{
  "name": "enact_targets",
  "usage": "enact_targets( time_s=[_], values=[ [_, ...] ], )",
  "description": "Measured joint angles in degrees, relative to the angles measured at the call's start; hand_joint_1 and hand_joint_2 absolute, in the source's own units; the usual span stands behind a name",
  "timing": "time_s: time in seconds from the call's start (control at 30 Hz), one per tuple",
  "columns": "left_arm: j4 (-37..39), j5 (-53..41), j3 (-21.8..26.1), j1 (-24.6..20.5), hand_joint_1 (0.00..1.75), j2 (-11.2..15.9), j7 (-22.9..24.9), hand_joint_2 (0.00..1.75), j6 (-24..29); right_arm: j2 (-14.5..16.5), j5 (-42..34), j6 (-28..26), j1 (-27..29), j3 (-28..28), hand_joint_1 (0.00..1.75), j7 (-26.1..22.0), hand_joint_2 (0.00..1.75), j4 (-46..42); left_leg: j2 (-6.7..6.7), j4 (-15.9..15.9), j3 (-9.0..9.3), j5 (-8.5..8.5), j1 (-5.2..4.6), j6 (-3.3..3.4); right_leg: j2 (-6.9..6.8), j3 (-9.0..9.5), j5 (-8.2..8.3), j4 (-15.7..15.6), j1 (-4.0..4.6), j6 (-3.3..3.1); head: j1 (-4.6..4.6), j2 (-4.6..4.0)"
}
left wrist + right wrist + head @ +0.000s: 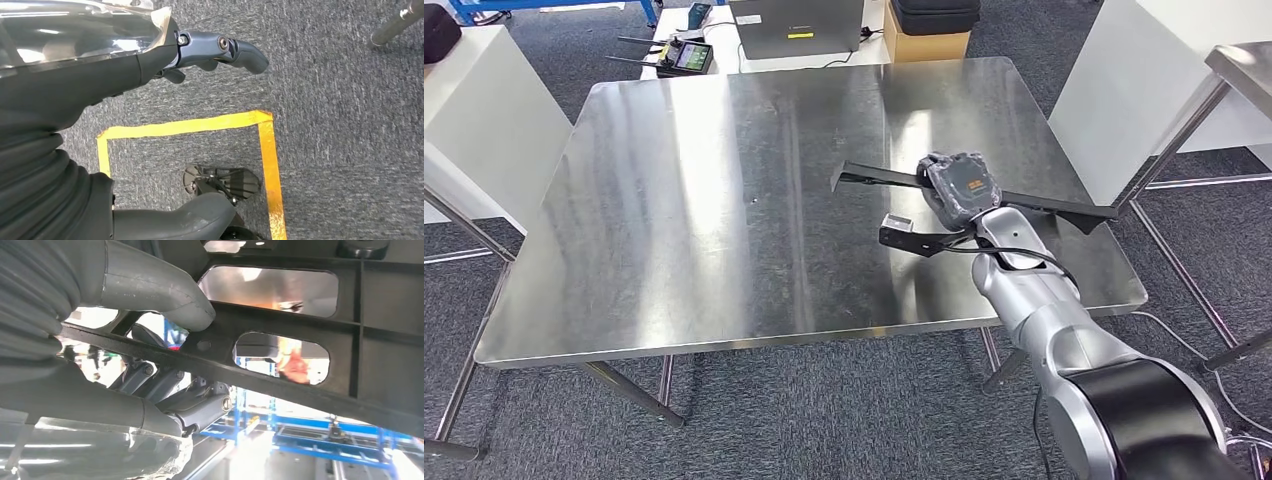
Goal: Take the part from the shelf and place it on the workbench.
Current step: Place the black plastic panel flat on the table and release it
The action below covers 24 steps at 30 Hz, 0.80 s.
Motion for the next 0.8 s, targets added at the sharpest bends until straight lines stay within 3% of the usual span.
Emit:
enact_targets(
  time_s=[0.3, 0.53, 0.67, 0.8],
  values=[
    [0.1, 0.0, 0.0, 0.1, 0.00, 0.0, 0.9, 1.75, 0.4, 3.3, 1.0, -1.1, 1.4, 0.3, 1.75, -3.3, 1.75, 0.0, 0.00, 0.0, -0.01, 0.00, 0.00, 0.00, 0.00, 0.00, 0.00, 0.0, 0.00, 0.00, 0.00, 0.00],
    [0.1, -0.1, 0.0, 0.2, 0.00, 0.0, 1.3, 1.75, 0.3, 4.6, 3.7, -1.3, 1.8, 2.3, 1.75, 3.4, 1.75, 0.0, -0.08, 0.0, 0.00, 0.00, -0.02, 0.00, -0.01, 0.00, 0.00, 0.0, 0.01, 0.00, 0.01, 0.00],
    [0.1, -0.6, 0.0, 0.2, 0.00, 0.0, 1.5, 1.75, 0.4, 4.2, 4.7, -1.2, 1.8, 2.9, 0.00, 7.3, 1.75, 0.2, -0.04, 0.0, 0.00, 0.00, -0.06, 0.00, -0.01, 0.01, 0.00, 0.0, 0.00, 0.00, 0.01, 0.00],
    [0.1, -1.6, -0.4, 0.3, 0.00, 0.0, 2.2, 1.75, 0.5, 3.5, 5.8, -1.2, 1.9, 3.2, 0.00, 11.1, 1.75, 0.5, -0.08, 0.0, -0.01, 0.00, -0.07, 0.00, -0.01, 0.01, 0.00, 0.0, 0.00, 0.00, 0.01, 0.00]
  ],
)
